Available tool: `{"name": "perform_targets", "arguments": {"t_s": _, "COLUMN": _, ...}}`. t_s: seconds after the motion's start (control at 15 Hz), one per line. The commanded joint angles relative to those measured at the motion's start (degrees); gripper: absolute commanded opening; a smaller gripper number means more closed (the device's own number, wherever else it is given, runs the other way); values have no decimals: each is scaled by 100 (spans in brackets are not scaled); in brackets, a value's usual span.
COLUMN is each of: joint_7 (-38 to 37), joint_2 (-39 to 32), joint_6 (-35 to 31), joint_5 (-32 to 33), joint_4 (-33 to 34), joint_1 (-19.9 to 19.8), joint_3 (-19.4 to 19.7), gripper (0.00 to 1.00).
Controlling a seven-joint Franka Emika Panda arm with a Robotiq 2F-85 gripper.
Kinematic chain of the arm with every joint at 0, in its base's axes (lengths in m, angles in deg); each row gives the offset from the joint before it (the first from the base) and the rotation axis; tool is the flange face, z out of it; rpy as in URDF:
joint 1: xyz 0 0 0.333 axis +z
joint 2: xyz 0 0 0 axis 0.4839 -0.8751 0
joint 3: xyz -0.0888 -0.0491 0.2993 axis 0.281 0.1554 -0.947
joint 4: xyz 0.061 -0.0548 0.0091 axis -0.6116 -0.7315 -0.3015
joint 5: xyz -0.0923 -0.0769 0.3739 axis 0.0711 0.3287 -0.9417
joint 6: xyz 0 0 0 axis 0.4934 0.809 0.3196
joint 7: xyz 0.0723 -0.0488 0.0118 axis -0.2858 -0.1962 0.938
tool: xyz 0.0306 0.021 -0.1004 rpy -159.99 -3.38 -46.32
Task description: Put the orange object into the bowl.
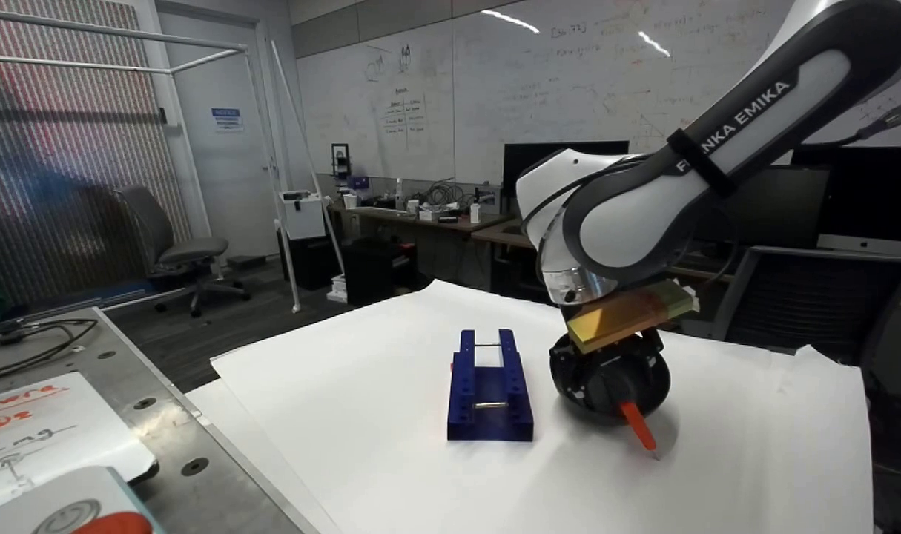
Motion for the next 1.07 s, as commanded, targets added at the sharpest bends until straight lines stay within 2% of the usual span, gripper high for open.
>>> {"name": "perform_targets", "arguments": {"t_s": 0.0, "joint_7": 209, "joint_2": 428, "joint_6": -221, "joint_5": -276, "joint_4": -207, "joint_1": -8, "joint_3": 20, "gripper": 100}}
{"name": "perform_targets", "arguments": {"t_s": 0.47, "joint_7": 599, "joint_2": 1208, "joint_6": -296, "joint_5": -590, "joint_4": -519, "joint_1": -61, "joint_3": -41, "gripper": 100}}
{"name": "perform_targets", "arguments": {"t_s": 0.8, "joint_7": 1422, "joint_2": 1664, "joint_6": 30, "joint_5": -1252, "joint_4": -692, "joint_1": -152, "joint_3": -96, "gripper": 100}}
{"name": "perform_targets", "arguments": {"t_s": 1.0, "joint_7": 1594, "joint_2": 1731, "joint_6": 262, "joint_5": -1457, "joint_4": -774, "joint_1": -197, "joint_3": -63, "gripper": 100}}
